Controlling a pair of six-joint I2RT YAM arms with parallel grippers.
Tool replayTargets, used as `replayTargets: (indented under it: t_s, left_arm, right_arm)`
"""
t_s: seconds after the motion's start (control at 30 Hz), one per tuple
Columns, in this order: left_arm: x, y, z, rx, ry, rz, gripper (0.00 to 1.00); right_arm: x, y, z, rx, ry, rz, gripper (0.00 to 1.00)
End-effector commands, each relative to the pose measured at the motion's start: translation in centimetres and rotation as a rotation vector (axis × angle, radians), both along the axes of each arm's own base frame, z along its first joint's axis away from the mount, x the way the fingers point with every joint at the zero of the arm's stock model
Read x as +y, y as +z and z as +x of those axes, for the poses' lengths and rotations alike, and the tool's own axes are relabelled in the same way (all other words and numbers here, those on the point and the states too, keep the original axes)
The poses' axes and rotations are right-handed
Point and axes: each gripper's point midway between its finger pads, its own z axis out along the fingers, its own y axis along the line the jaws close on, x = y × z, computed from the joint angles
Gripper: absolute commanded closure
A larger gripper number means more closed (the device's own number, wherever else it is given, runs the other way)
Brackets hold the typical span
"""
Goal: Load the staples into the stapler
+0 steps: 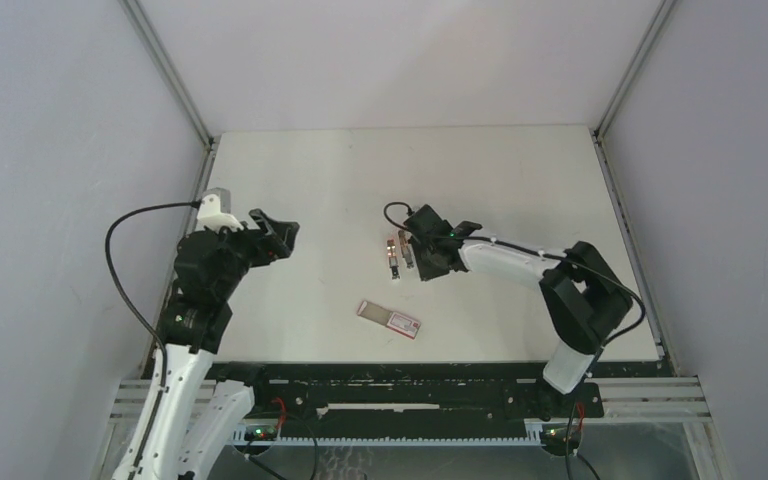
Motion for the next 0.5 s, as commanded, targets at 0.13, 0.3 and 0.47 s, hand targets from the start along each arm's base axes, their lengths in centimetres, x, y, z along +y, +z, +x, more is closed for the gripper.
replayTargets:
  t_s: [0.13, 0.3, 0.47]
  left_arm:
    - [-8.8, -1.1, -0.5, -0.027, -0.273, -0.247, 0.15]
    - [-14.8, 0.4, -3.0, -0.058, -0.487, -0.426, 0.17]
    - [-18.5, 3.3, -5.9, -0.125, -0.682, -0.545, 0.21]
  right_arm:
    - [2.0, 9.2, 0.0, -0.157, 0.051, 0.324, 0.85]
    - [3.1, 14.5, -1.9, -0.195, 0.076, 0.630, 0.85]
    - [3.9, 21.4, -4.4, -0.281, 0.133, 0.919, 0.85]
